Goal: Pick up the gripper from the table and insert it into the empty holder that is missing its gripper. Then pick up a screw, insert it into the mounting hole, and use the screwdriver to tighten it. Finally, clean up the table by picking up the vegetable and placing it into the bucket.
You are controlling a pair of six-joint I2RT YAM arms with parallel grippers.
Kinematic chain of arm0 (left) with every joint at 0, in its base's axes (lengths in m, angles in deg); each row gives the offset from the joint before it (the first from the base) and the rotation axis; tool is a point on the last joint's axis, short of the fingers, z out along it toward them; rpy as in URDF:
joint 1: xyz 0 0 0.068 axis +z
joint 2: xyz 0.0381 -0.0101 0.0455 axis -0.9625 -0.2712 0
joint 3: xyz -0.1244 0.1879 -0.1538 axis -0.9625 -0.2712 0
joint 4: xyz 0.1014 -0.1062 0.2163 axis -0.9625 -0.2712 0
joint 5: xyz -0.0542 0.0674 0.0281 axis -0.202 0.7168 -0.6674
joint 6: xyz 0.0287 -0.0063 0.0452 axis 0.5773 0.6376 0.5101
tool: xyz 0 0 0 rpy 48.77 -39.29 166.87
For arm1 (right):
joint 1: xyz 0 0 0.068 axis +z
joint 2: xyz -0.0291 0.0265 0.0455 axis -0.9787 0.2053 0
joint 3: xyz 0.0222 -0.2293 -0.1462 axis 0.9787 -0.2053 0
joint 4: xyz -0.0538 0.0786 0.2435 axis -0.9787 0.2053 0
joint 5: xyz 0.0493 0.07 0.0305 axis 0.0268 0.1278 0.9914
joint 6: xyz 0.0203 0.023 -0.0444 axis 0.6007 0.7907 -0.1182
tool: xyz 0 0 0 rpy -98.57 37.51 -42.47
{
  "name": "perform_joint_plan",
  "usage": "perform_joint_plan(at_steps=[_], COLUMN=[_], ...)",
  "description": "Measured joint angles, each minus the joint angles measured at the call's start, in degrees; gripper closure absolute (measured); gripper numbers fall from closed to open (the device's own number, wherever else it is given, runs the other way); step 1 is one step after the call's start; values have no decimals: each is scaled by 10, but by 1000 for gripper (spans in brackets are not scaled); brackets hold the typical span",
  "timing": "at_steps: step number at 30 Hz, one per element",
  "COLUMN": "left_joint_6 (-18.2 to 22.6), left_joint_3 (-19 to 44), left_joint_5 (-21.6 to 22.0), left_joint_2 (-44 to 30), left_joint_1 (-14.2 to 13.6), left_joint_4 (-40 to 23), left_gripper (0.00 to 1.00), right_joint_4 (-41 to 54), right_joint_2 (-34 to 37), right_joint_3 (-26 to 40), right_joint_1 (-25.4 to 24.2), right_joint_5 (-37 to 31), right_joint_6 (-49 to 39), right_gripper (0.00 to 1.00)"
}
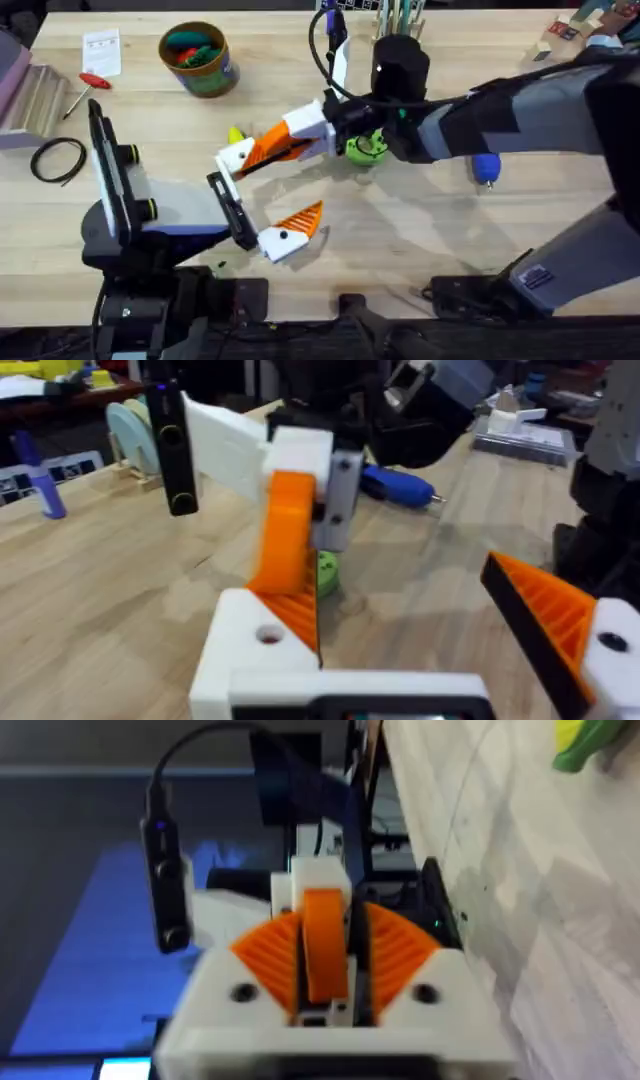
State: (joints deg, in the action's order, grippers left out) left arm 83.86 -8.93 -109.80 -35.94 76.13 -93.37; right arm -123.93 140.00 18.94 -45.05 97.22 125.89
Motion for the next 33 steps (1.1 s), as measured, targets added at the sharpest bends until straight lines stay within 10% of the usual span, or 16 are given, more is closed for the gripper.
perform_joint_plan(at_steps=[4, 6, 21, 33], left_joint_6=[4, 4, 4, 5], left_joint_3=[0, 0, 0, 0], left_joint_5=[-8, -8, -9, -9], left_joint_2=[0, 0, 0, 0], left_joint_1=[-1, -1, -1, -1], left_joint_4=[-1, -1, -1, -1], left_gripper=[14, 14, 14, 15], right_joint_4=[10, 17, 61, 669], right_joint_2=[0, 0, -13, -200], right_joint_3=[0, 0, 0, 107], right_joint_1=[4, 5, -20, -110], right_joint_5=[-19, -23, -42, -209], right_joint_6=[0, 0, -26, -334], right_gripper=[212, 82, 68, 68])
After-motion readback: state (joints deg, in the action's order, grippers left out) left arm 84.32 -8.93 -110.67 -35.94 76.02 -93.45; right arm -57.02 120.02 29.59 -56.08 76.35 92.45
